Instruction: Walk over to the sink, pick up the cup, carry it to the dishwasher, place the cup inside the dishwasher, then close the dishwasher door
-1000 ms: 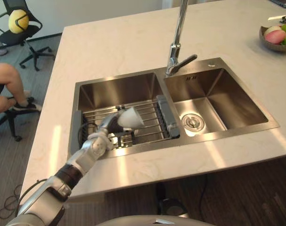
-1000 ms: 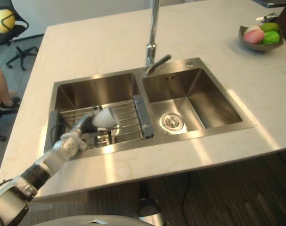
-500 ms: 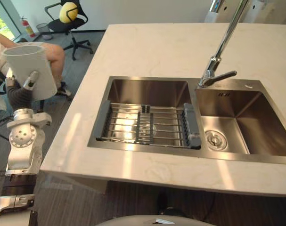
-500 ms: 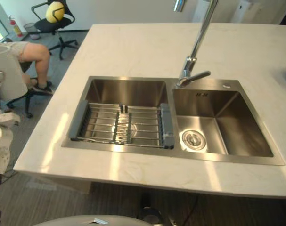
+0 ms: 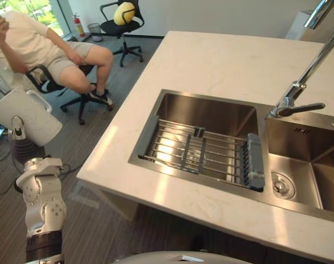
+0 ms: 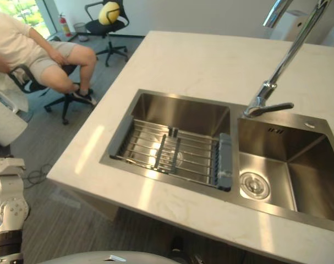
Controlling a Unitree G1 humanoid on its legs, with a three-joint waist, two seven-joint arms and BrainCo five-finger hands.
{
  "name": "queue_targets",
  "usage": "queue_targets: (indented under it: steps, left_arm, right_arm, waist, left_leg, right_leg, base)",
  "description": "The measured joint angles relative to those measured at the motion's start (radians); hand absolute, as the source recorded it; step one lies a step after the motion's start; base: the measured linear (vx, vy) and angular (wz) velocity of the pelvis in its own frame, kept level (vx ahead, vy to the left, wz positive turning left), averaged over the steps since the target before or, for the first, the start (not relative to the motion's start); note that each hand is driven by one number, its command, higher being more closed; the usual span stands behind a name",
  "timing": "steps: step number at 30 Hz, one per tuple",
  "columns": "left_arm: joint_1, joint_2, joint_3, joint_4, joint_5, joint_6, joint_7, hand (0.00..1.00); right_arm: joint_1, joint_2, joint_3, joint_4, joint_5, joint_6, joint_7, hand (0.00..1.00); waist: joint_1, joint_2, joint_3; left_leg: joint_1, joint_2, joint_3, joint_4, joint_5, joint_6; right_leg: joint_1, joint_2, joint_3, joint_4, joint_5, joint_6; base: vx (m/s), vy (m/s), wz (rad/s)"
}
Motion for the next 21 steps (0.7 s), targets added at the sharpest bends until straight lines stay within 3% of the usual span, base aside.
queue_targets:
  steps: [2,4,6,8,14,18,20,21]
  left_arm:
    - [-0.001,-0.004,-0.004,0.0,0.0,0.0,-0.014,1.0]
    - [0.002,-0.004,-0.002,0.001,0.0,-0.009,-0.026,1.0]
    - [0.005,-0.003,0.024,0.01,0.0,-0.033,-0.027,1.0]
    - [0.007,0.0,0.043,0.042,0.001,-0.046,-0.027,1.0]
    - [0.043,0.012,0.11,0.047,0.001,-0.038,-0.069,1.0]
    - [0.051,0.036,0.1,0.047,0.0,-0.018,-0.122,1.0]
    - [0.044,0.047,0.056,0.047,-0.002,-0.018,-0.16,1.0]
    - [0.043,0.047,0.049,0.046,-0.004,-0.019,-0.177,1.0]
  right_arm:
    - [0.012,0.015,0.001,0.003,-0.027,-0.003,0.001,0.0]
    - [0.033,0.022,0.014,0.002,-0.028,-0.01,-0.002,0.0]
    - [0.041,0.018,0.049,0.002,-0.029,-0.009,-0.004,0.0]
    - [0.042,0.014,0.068,0.004,-0.031,-0.01,-0.004,0.0]
    - [0.003,-0.035,0.12,0.028,-0.037,-0.008,0.005,0.0]
    - [-0.021,-0.053,0.159,0.028,-0.038,0.016,0.003,0.0]
    - [-0.016,-0.047,0.161,0.031,-0.034,0.023,-0.008,0.0]
    - [-0.014,-0.039,0.152,0.029,-0.028,0.019,-0.011,0.0]
  waist:
    - [-0.017,-0.017,0.002]
    - [-0.004,-0.039,-0.007]
    - [0.02,-0.079,-0.019]
    - [0.017,-0.102,-0.021]
    - [0.066,-0.067,-0.031]
    - [0.067,-0.053,-0.03]
    - [0.055,-0.049,-0.025]
    - [0.043,-0.051,-0.016]
  left_leg:
    - [-0.019,-0.004,-0.062,0.032,-0.02,0.022]
    - [-0.048,-0.018,-0.11,0.068,-0.035,0.032]
    - [-0.069,-0.043,-0.162,0.066,-0.021,0.037]
    - [-0.08,-0.064,-0.211,0.067,-0.01,0.036]
    - [-0.154,-0.055,-0.276,0.095,0.017,-0.001]
    - [-0.177,-0.063,-0.289,0.097,0.076,-0.038]
    - [-0.198,-0.069,-0.176,0.087,0.154,-0.031]
    - [-0.204,-0.055,-0.101,0.077,0.151,0.001]
  right_leg:
    - [-0.008,0.001,0.062,0.088,-0.071,0.019]
    - [-0.044,-0.012,0.1,0.184,-0.127,0.024]
    - [-0.088,-0.036,0.134,0.288,-0.183,0.031]
    - [-0.101,-0.038,0.22,0.36,-0.244,0.03]
    - [-0.113,-0.007,0.212,0.346,-0.261,0.029]
    - [-0.1,-0.005,0.207,0.36,-0.289,0.007]
    - [-0.053,-0.04,0.129,0.348,-0.298,-0.002]
    - [-0.033,-0.049,0.082,0.337,-0.3,-0.006]
  base:
    - [-0.11,-0.006,1.03]
    - [-0.1,-0.039,0.87]
    - [-0.06,-0.048,0.64]
    - [0.0,-0.068,0.81]
    - [0.02,-0.071,0.44]
    - [-0.02,-0.083,0.67]
    - [-0.06,-0.065,1.32]
    - [-0.14,-0.048,2.1]
